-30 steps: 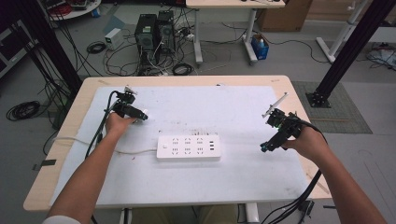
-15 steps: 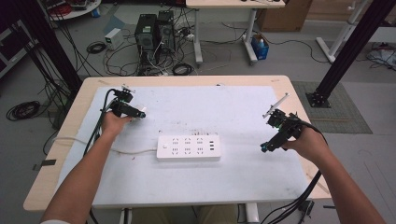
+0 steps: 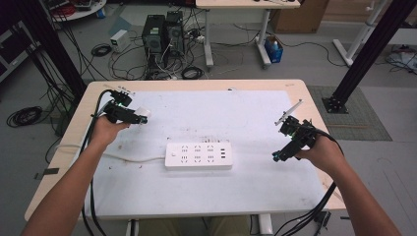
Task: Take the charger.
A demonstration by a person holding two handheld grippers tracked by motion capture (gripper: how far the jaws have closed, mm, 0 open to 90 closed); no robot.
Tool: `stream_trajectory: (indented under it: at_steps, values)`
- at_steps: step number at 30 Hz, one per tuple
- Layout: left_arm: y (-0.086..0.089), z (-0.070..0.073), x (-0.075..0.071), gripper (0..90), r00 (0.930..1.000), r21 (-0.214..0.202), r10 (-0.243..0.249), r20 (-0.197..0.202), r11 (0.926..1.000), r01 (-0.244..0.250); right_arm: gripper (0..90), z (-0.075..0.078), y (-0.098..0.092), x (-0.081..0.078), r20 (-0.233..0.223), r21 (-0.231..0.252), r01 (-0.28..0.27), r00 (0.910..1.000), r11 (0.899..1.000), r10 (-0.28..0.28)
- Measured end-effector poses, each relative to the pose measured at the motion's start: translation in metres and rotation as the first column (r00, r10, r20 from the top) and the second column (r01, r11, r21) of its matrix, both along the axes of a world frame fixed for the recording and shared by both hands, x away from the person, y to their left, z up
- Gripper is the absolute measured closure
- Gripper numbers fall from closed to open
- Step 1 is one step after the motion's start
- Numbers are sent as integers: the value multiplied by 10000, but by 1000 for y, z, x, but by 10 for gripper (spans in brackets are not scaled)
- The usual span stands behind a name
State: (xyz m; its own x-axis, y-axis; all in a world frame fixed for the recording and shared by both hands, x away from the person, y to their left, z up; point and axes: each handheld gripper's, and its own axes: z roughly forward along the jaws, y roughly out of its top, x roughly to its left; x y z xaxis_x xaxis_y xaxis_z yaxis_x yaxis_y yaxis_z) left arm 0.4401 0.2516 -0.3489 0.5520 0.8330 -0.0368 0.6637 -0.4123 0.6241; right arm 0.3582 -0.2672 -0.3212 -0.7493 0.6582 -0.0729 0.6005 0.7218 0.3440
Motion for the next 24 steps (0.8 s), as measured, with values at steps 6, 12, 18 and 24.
stream_trajectory:
  at_steps: [6,12,18,24]
  values:
    - [-3,18,-22,426,9982,-102,-567,213,9983,570,29,-1,2,-1,159,-98,15,9999,10000,-14]
    - [-10,31,-43,425,9930,-78,-1123,362,9936,1126,29,-3,8,-1,210,-87,-116,9997,9999,118]
    - [-17,37,-58,426,9892,-147,-1407,419,9898,1415,29,-1,10,-4,441,40,-73,9990,10000,71]
    - [-27,45,-73,425,9810,-25,-1895,409,9818,1898,29,6,9,-7,816,701,499,9951,9963,-556]
